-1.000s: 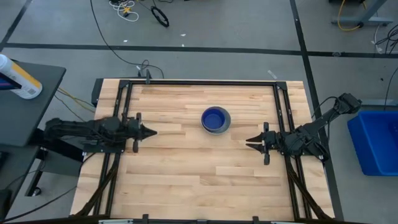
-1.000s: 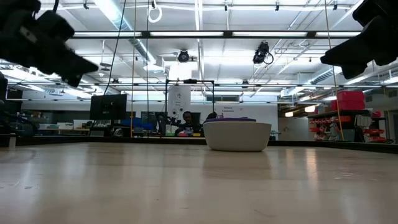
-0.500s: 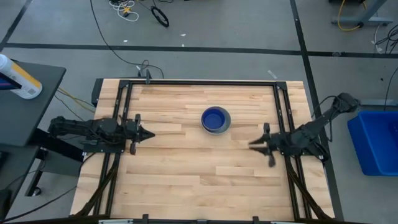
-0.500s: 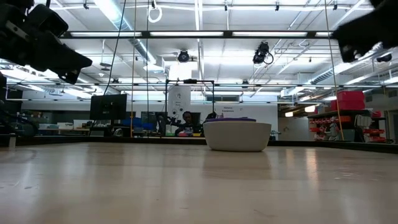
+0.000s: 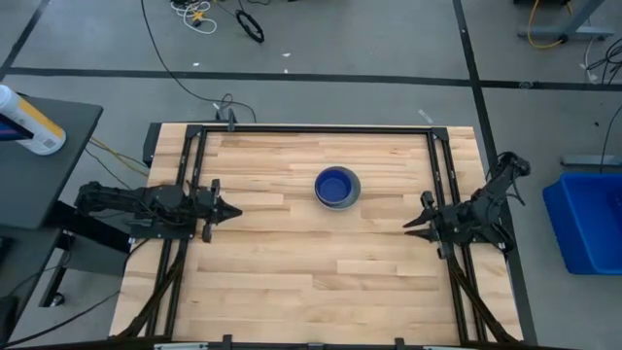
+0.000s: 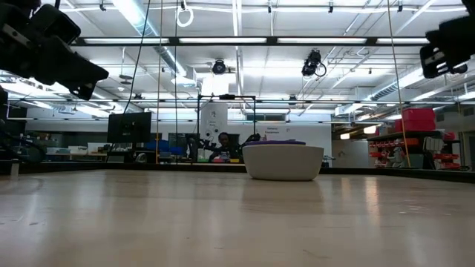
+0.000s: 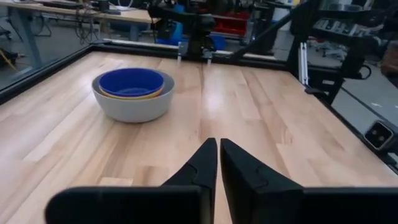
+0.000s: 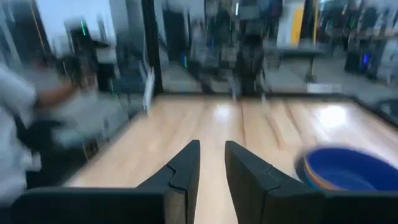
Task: Nest bowls inside each other
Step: Return to Home Position
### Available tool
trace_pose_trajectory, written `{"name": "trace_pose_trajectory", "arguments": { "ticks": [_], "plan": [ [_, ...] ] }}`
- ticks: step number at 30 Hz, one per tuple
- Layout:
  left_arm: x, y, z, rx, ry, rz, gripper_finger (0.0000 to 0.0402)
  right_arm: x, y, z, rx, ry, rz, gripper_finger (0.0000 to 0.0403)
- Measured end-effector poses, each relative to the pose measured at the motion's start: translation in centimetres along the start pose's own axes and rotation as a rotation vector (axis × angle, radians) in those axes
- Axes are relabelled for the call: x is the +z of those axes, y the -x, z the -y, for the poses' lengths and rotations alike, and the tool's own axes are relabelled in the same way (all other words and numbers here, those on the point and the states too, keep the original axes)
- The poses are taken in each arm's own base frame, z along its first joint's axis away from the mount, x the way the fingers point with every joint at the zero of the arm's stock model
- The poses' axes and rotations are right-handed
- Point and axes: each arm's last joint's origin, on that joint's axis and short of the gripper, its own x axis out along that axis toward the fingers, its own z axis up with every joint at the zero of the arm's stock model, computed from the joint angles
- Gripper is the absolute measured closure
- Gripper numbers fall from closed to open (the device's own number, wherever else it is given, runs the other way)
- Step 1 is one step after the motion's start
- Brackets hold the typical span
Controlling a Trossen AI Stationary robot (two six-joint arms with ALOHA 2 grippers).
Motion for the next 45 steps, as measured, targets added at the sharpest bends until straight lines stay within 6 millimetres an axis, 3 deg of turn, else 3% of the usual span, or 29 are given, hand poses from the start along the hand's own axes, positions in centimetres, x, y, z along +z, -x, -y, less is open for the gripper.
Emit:
{"name": "trace_pose_trajectory", "arguments": {
  "ticks": [3, 8, 13, 19, 26, 30, 36, 45],
  "plan": [
    [0.1, 0.0, 0.0, -0.014, -0.022, 0.010, 0.0371, -1.9, -0.8, -0.5, 0.047, -0.001, 0.090, 0.0322],
    [0.1, 0.0, 0.1, -0.039, -0.062, 0.022, 0.0370, -2.1, -1.2, -0.9, 0.124, 0.012, 0.068, 0.0321],
    [0.5, 0.0, -0.1, 0.043, -0.041, 0.078, 0.0370, -2.4, -1.6, 0.2, -0.179, 0.073, 0.035, 0.0322],
    [0.7, 0.1, -0.6, 0.242, -0.001, 0.108, 0.0370, -2.5, -2.3, 2.3, -0.374, 0.104, 0.005, 0.0321],
    [0.4, 0.1, -0.7, 0.250, -0.060, 0.071, 0.0370, -2.1, -2.6, 4.3, -0.291, 0.088, 0.037, 0.0321],
    [0.2, 0.1, -0.5, 0.176, -0.002, 0.033, 0.0370, -2.4, -2.6, 4.9, -0.297, 0.064, 0.011, 0.0321],
    [0.1, 0.0, 0.0, 0.001, -0.028, 0.014, 0.0370, -2.8, -2.7, 5.0, -0.312, 0.019, -0.028, 0.0322],
    [0.1, 0.0, -0.1, 0.021, -0.097, 0.016, 0.0370, -3.1, -2.9, 5.1, -0.311, 0.014, -0.069, 0.0322]
  ]
}}
